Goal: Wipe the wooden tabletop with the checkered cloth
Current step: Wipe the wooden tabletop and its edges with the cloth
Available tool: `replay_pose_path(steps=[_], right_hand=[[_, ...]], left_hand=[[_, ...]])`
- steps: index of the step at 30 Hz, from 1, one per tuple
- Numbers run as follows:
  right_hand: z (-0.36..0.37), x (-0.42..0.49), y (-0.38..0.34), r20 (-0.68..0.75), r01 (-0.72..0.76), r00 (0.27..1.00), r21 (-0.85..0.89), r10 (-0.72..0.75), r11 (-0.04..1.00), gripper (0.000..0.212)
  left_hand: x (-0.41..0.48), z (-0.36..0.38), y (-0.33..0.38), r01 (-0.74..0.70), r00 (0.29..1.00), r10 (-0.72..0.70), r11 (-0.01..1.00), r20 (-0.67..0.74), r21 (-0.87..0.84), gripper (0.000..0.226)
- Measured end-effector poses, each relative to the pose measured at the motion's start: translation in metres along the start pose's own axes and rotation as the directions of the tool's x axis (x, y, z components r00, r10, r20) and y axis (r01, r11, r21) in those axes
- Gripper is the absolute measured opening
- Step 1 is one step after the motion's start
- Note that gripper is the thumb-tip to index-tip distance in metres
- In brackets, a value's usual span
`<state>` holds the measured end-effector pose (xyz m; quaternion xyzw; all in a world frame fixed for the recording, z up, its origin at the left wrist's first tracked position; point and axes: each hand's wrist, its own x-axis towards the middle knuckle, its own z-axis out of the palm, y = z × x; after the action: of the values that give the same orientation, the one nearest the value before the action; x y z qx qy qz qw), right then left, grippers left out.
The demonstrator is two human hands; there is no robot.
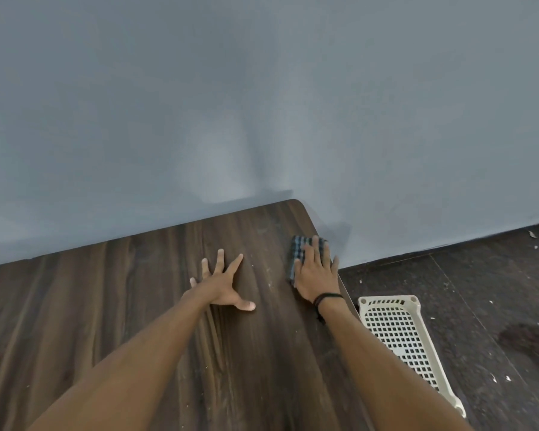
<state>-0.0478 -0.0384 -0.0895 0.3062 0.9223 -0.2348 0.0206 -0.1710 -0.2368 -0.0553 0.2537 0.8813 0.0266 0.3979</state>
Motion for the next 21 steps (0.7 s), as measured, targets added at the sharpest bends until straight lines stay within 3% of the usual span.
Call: replay_pose_path(steps=[6,10,13,15,19,21], right_hand=[[0.006,0.016,0.003,0.06,0.208,0.978,-0.157,-0.2,0.966,0.058],[-0.005,0.046,0.008,0.016,0.102,0.995,-0.116,-0.101,0.988,0.058],[0.001,0.048,-0.003,0.024,0.181,0.983,-0.162,-0.18,0.97,0.058],[0.0,0.046,0.008,0.044,0.261,0.965,-0.164,-0.257,0.952,0.057],[-0.007,0.075,0.004,0.027,0.124,0.992,-0.105,-0.122,0.987,0.058],[-0.002,0.08,-0.012,0.015,0.143,0.99,-0.138,-0.142,0.98,0.058]], left_hand=[[0.0,-0.006,0.007,0.051,0.999,-0.052,0.997,0.011,0.056,0.139],[0.006,-0.013,0.014,0.09,0.995,-0.095,0.988,0.038,0.124,0.146],[0.015,-0.02,0.027,0.047,0.996,-0.064,0.972,0.068,0.231,0.15],[0.022,-0.023,0.029,0.007,0.997,-0.022,0.979,0.071,0.206,0.148],[0.036,-0.028,0.032,0.047,0.998,-0.052,0.989,0.028,0.14,0.145],[0.04,-0.029,0.04,0.076,0.996,-0.082,0.984,0.034,0.161,0.145]])
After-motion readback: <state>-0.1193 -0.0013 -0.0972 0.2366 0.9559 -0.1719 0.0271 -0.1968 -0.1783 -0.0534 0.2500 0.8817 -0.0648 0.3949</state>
